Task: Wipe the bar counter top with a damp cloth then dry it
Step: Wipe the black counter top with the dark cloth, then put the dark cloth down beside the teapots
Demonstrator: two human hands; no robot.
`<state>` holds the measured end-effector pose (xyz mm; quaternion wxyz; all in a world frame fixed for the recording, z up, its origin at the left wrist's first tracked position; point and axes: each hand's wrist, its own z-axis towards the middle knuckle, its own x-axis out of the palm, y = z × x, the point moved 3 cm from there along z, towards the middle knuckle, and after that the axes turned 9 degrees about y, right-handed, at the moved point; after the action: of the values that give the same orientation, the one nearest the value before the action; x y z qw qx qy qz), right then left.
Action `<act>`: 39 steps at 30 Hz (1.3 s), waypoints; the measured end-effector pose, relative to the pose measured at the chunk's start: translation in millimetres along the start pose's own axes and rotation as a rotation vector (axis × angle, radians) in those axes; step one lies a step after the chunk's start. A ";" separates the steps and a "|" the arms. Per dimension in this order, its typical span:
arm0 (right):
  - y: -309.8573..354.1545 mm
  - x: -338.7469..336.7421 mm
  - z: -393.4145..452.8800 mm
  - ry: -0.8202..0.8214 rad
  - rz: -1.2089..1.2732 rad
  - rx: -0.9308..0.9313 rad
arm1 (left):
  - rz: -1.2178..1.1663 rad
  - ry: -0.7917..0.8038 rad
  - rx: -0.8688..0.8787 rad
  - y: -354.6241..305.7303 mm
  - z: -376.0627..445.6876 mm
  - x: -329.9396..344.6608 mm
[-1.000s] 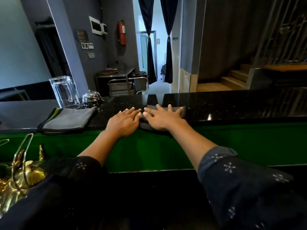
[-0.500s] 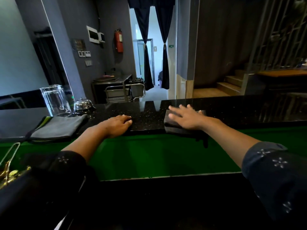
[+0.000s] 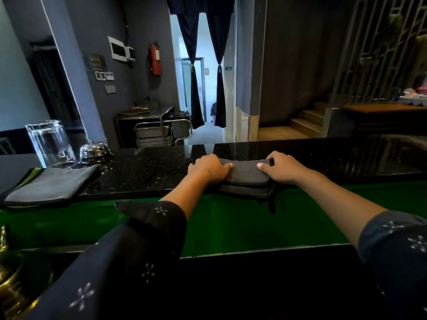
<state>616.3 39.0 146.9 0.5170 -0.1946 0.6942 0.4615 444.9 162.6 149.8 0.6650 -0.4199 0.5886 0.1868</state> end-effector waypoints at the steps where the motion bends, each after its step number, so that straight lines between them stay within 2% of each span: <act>1: 2.2 -1.5 -1.5 -0.022 0.039 -0.015 | -0.063 -0.023 0.026 -1.9 1.0 -0.8; 4: 14.0 -6.2 -11.5 -0.115 0.121 -0.072 | -0.269 -0.140 0.101 -4.1 -6.4 -5.5; 7: 22.0 -8.5 -22.1 -0.186 0.201 -0.107 | -0.317 -0.207 0.165 -3.4 -19.8 -6.5; 10: 30.1 -15.4 -37.3 -0.214 0.403 -0.182 | -0.424 -0.274 0.224 1.8 -37.1 -16.1; 14: 45.6 -24.7 -56.7 -0.225 0.580 -0.284 | -0.609 -0.177 0.290 4.1 -56.7 -18.9; 20: 75.3 -41.3 -90.5 -0.095 0.652 -0.417 | -0.635 -0.074 0.430 -1.4 -85.5 -17.9; 24: 91.5 -55.6 -122.4 0.070 0.712 -0.510 | -0.507 -0.097 0.584 3.2 -113.1 -29.2; 26: 97.2 -58.4 -137.3 0.166 0.748 -0.537 | -0.499 -0.045 0.634 7.6 -129.2 -34.4; 29: 101.7 -56.5 -154.2 0.261 0.814 -0.563 | -0.594 0.157 0.600 17.0 -153.1 -34.4; 32: 101.5 -50.5 -165.8 0.332 0.925 -0.564 | -0.735 0.289 0.510 37.1 -177.8 -27.3; 36: 99.0 -34.5 -171.0 0.386 0.994 -0.534 | -0.916 0.223 0.398 75.8 -214.2 -8.9; 39: 105.0 -8.2 -172.4 0.420 0.959 -0.498 | -1.147 0.152 0.309 108.3 -243.0 4.8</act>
<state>448.2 -55.5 207.3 0.0398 -0.0615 0.6629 0.7451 213.5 34.8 119.7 0.6691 -0.5813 0.3344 -0.3203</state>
